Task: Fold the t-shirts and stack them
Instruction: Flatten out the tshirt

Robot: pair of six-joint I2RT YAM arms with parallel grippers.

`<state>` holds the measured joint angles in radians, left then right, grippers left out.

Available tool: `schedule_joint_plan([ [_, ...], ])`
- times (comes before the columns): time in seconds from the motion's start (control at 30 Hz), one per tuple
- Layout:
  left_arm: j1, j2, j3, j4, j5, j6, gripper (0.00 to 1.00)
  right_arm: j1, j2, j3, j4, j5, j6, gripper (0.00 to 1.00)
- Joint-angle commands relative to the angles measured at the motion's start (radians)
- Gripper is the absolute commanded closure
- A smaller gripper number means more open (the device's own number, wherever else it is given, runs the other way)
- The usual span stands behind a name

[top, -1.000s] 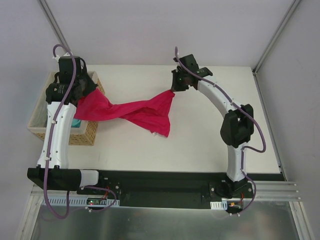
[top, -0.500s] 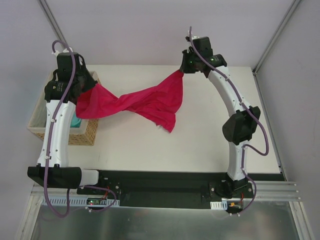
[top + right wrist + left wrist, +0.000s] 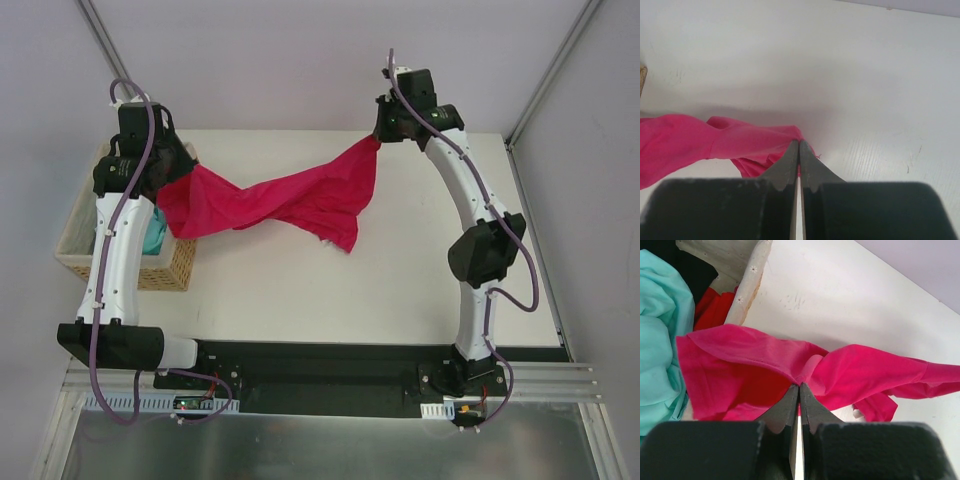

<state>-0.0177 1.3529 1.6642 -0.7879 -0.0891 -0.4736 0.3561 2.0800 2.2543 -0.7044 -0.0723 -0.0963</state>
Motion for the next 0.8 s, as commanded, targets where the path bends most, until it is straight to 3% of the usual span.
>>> schedule_joint_plan([
  [0.0, 0.012, 0.000, 0.040, 0.045, 0.029, 0.000, 1.00, -0.037, -0.067, 0.068, 0.013, 0.031, -0.029, 0.99],
  [0.77, 0.012, 0.006, 0.072, 0.102, 0.088, -0.003, 1.00, -0.120, -0.244, 0.099, 0.020, 0.132, -0.114, 0.99],
])
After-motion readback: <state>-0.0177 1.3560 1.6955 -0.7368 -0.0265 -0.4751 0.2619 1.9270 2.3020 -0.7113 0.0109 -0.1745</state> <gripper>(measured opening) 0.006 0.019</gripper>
